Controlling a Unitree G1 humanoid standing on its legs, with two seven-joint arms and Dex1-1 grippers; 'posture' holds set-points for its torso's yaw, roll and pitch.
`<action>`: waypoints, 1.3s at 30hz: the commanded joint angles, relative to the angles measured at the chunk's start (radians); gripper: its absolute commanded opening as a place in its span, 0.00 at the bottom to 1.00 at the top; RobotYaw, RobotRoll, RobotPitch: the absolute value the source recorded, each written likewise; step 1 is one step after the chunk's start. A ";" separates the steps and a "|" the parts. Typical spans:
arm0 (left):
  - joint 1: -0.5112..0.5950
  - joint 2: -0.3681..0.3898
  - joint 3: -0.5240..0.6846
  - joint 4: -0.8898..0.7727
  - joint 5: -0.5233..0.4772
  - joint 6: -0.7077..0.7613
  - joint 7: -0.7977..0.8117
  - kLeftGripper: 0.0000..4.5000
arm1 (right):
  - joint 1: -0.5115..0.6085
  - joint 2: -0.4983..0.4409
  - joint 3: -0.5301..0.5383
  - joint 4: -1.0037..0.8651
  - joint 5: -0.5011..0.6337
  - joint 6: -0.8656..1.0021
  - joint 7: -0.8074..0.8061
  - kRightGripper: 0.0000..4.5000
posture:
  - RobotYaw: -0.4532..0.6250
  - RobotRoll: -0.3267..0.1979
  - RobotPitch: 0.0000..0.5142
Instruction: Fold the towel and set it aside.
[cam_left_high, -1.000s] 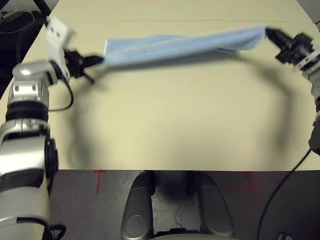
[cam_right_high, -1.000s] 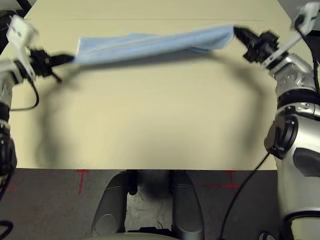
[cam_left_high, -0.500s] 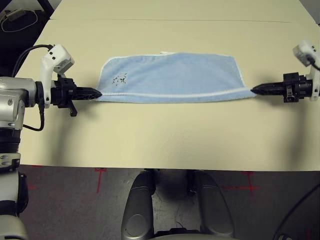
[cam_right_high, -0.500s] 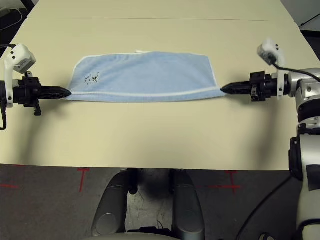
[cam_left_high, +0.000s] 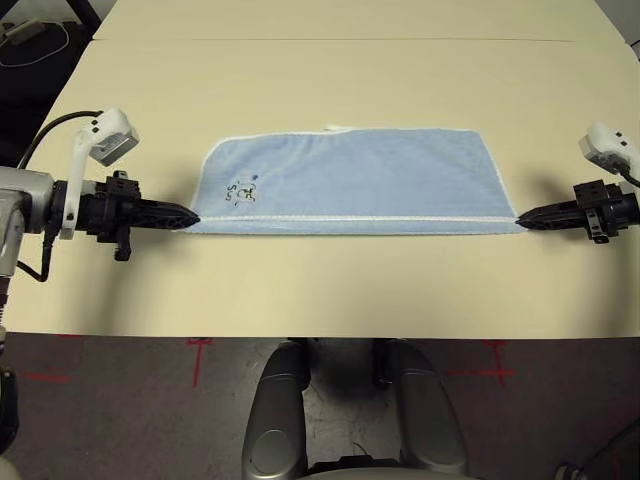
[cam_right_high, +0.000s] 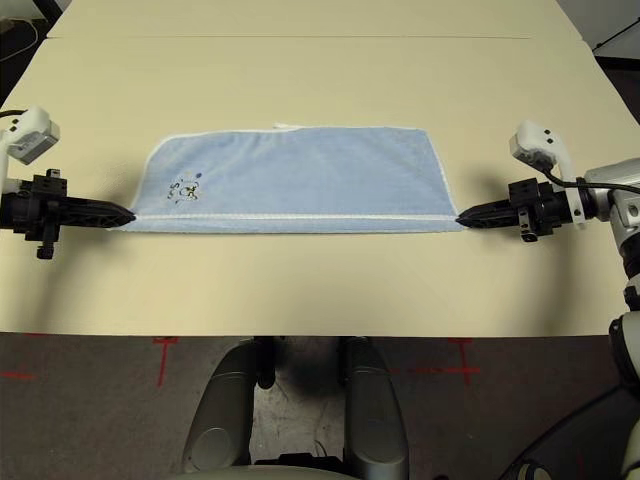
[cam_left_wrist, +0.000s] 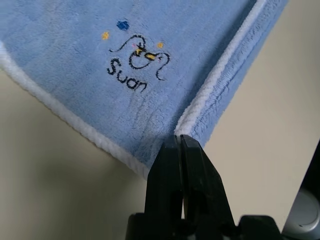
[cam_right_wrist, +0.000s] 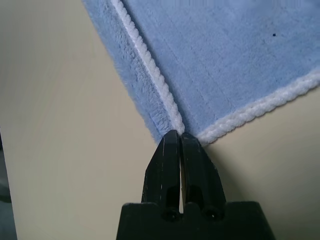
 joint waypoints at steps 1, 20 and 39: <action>-0.077 -0.047 -0.007 0.091 0.046 -0.080 0.079 0.01 | -0.057 0.038 -0.077 0.068 -0.032 0.000 -0.004 0.00 | 0.43 0.62 0.61; -0.379 -0.250 -0.048 0.579 0.243 -0.432 0.309 0.01 | -0.161 0.197 -0.294 0.265 -0.208 -0.146 -0.418 0.00 | 0.43 0.62 0.61; -0.539 -0.324 -0.062 0.845 0.324 -0.620 0.406 0.01 | -0.189 0.224 -0.339 0.288 -0.296 -0.172 -0.604 0.00 | 0.42 0.62 0.60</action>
